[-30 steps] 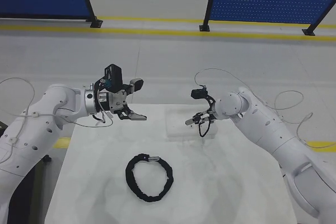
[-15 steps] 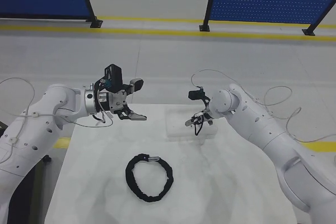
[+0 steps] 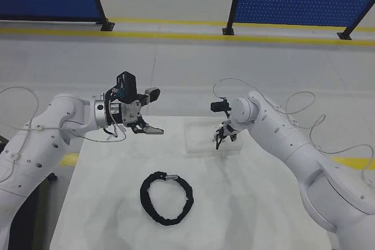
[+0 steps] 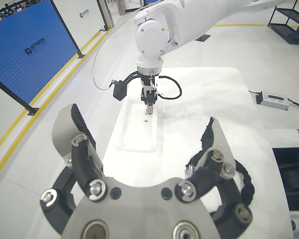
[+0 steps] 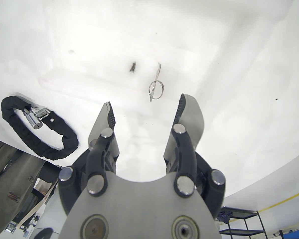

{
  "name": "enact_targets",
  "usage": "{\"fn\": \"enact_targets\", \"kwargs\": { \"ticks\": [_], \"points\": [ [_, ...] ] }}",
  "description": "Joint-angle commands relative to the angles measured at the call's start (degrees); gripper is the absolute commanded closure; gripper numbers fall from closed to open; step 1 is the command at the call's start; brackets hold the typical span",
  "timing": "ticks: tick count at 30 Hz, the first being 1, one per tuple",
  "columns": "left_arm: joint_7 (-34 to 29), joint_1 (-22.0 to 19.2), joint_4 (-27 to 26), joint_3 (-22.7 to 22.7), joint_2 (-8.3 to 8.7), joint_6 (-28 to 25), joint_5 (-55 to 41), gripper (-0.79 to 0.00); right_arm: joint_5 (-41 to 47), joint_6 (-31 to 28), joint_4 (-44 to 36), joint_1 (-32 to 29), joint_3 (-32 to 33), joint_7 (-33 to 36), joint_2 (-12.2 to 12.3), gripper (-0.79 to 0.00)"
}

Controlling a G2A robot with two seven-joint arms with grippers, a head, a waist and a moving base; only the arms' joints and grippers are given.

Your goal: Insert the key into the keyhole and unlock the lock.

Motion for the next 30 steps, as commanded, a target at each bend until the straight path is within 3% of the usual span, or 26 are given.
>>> {"fn": "enact_targets", "kwargs": {
  "ticks": [1,21,30],
  "points": [
    [0.00,0.00,0.00,0.00,0.00,0.00,0.00,-0.785,-0.04,-0.34,1.18,0.00,-0.10,0.02,-0.56,-0.385],
    [0.00,0.00,0.00,0.00,0.00,0.00,0.00,-0.785,-1.64,-3.14,11.30,0.88,-0.41,-1.58,-6.29,-0.154],
    [0.00,0.00,0.00,0.00,0.00,0.00,0.00,-0.785,-2.21,-4.05,15.20,0.90,-0.16,-2.05,-8.40,-0.105]
  ]
}}
